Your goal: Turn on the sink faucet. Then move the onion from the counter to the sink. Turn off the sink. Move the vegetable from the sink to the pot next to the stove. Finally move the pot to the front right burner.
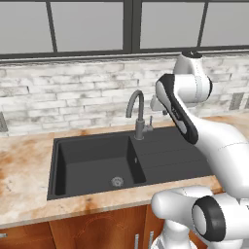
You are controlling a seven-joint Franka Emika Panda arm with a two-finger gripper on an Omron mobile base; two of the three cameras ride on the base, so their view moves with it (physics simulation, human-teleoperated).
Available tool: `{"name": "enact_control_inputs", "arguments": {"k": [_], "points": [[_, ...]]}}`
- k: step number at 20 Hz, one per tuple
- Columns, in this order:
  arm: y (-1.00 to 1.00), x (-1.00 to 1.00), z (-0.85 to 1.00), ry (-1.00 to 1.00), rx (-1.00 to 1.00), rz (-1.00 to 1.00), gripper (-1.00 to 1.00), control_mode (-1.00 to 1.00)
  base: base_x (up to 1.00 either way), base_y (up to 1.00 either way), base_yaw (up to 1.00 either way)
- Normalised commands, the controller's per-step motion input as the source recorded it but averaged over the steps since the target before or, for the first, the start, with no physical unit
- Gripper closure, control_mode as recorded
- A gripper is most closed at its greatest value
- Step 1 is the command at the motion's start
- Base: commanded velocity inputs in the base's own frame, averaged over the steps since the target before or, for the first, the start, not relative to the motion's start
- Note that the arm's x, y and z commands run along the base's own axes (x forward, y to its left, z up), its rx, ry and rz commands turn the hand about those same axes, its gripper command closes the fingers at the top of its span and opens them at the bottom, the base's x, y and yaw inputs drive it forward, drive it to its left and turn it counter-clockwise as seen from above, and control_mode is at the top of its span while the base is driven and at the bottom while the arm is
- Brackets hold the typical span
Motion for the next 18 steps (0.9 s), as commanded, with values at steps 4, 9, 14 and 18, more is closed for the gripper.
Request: {"name": "enact_control_inputs", "arguments": {"k": [4, 9, 14, 18], "points": [[-0.07, 0.00, 0.00, 0.00, 0.00, 0.00, -1.00, -1.00, 0.00, 0.00, 0.00], [-0.58, 0.00, -0.12, 0.00, 0.04, 0.00, -1.00, -1.00, 0.00, 0.00, 0.00], [-0.60, 0.00, -0.25, -0.02, 0.10, 0.03, -1.00, -1.00, 0.00, 0.00, 0.00], [-0.31, 0.01, -0.33, -0.03, 0.05, 0.16, -1.00, -1.00, 0.00, 0.00, 0.00]]}}
